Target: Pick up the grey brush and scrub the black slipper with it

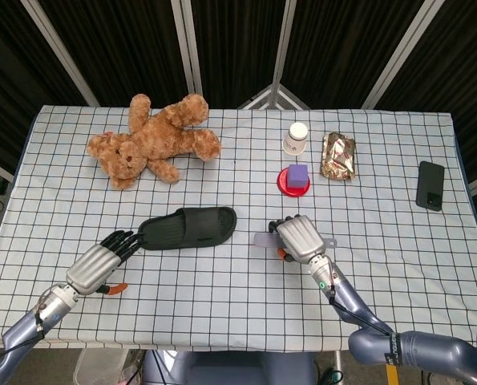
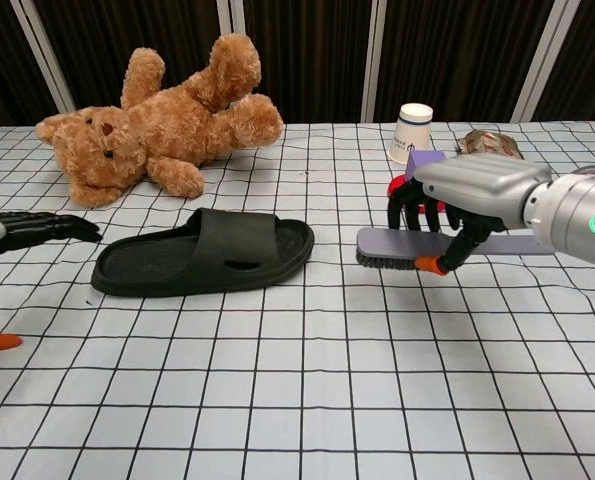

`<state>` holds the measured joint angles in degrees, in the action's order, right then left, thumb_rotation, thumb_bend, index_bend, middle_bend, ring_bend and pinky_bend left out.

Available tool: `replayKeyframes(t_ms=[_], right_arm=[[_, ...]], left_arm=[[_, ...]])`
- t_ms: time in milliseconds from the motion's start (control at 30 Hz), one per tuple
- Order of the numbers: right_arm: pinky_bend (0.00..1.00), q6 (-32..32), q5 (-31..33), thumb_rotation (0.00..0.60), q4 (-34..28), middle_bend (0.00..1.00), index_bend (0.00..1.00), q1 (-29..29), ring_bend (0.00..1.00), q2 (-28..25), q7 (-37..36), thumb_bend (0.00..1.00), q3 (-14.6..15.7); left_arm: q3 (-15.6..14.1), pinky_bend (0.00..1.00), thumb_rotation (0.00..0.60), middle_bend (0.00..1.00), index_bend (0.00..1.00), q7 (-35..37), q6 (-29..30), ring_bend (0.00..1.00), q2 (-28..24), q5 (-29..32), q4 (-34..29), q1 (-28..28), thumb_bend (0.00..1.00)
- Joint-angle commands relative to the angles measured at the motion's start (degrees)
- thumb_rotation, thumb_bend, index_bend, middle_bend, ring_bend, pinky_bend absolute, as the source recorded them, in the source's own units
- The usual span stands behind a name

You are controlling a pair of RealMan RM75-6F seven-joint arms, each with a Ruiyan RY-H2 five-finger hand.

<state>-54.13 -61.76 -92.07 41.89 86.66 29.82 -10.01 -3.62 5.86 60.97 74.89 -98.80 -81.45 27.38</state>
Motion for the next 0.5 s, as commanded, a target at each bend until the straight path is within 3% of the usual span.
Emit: replayKeyframes(t_ms=[33, 500], right_arm=[[0.48, 1.69, 1.30, 0.600, -1.38, 0.54, 0.65, 1.76, 0.46, 0.11, -0.24, 0.45, -1.54], [0.48, 4.83, 4.27, 0.600, -2.75, 0.56, 0.68, 10.98, 0.49, 9.49, -4.00, 0.46, -8.99]], left_arm=[[1.89, 0.07, 0.552, 0.01, 0.00, 1.09, -5.58, 0.04, 1.46, 2.50, -0.39, 4.07, 0.39], [2.01, 0.07, 0.554, 0.03, 0.00, 1.27, -12.09, 0.05, 3.18, 7.72, 2.43, 7.00, 0.42]])
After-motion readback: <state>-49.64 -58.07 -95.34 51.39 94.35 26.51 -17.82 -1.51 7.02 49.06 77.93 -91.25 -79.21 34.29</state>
